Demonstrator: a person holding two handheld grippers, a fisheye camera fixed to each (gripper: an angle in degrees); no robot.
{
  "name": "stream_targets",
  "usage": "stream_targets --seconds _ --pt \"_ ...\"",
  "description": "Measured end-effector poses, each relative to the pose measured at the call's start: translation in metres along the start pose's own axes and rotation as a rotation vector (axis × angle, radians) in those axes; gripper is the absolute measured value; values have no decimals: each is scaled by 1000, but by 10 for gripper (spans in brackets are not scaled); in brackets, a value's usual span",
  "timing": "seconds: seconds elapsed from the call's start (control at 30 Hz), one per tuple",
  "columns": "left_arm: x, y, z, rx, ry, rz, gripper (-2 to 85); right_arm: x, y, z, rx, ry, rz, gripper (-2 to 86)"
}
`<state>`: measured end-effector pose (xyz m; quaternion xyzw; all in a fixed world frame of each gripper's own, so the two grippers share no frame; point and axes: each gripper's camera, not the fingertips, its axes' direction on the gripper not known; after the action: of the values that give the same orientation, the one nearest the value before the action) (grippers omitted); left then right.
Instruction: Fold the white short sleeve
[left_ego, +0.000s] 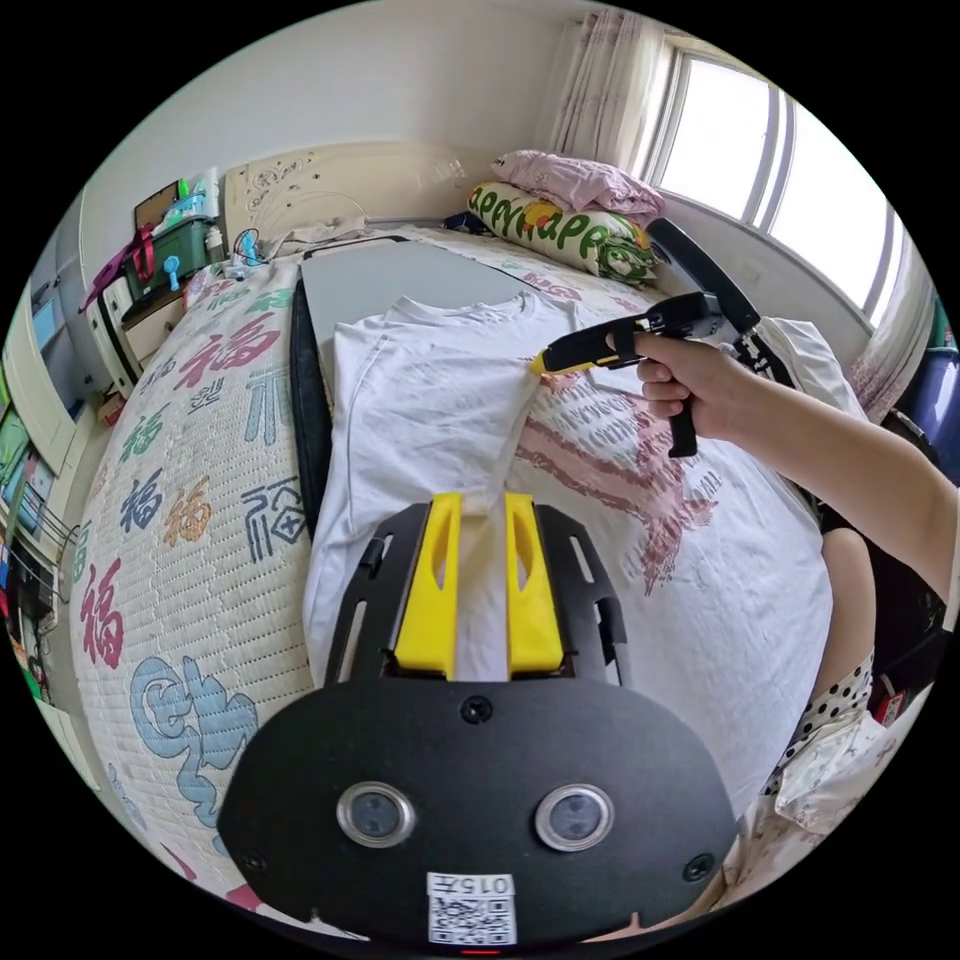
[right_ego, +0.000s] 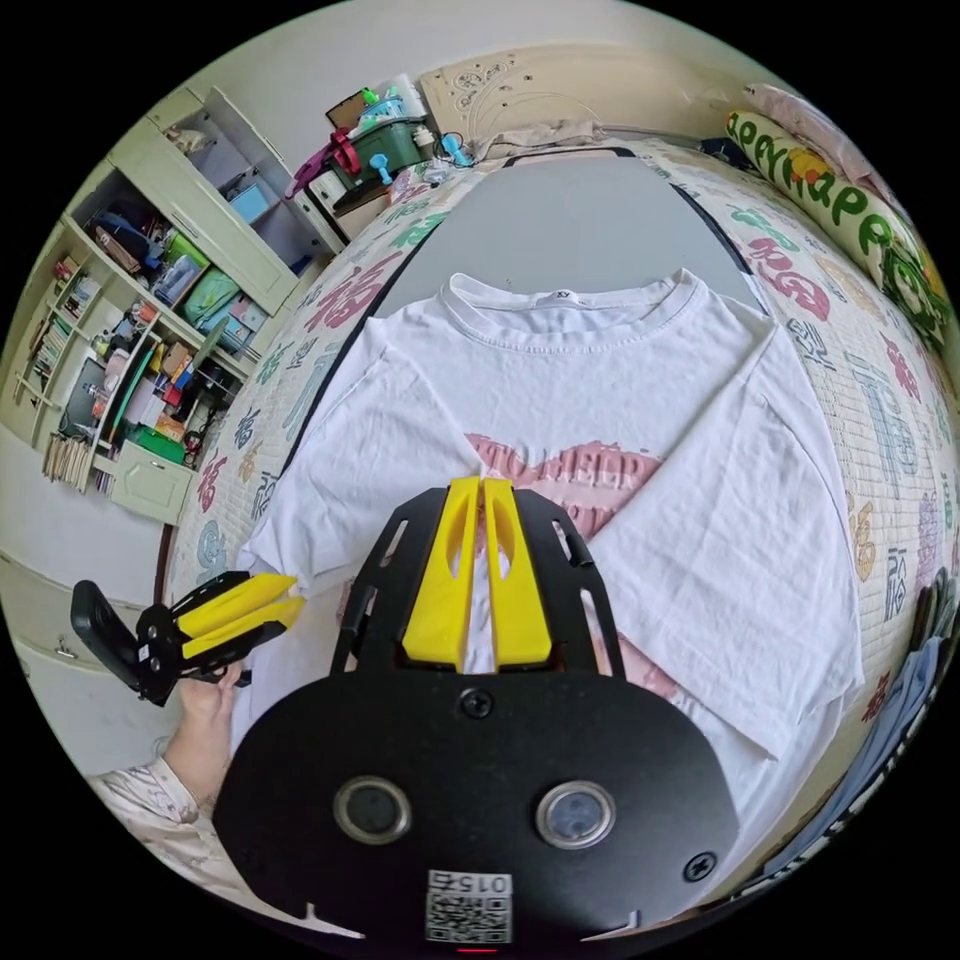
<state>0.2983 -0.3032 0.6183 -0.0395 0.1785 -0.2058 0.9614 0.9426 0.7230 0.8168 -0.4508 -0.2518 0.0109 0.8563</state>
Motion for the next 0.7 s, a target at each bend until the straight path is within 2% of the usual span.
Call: stream_targets --seconds 0.2,0.53,0.7 --pt "-10 7 -2 21 3 18 1 -24 -40 32 -14 -10 10 -3" --pt "-41 19 16 -38 33 38 0 -66 -125 91 -90 -19 -36 3" --pt "-96 23 -4 9 28 -30 15 -41 -195 61 16 89 -120 47"
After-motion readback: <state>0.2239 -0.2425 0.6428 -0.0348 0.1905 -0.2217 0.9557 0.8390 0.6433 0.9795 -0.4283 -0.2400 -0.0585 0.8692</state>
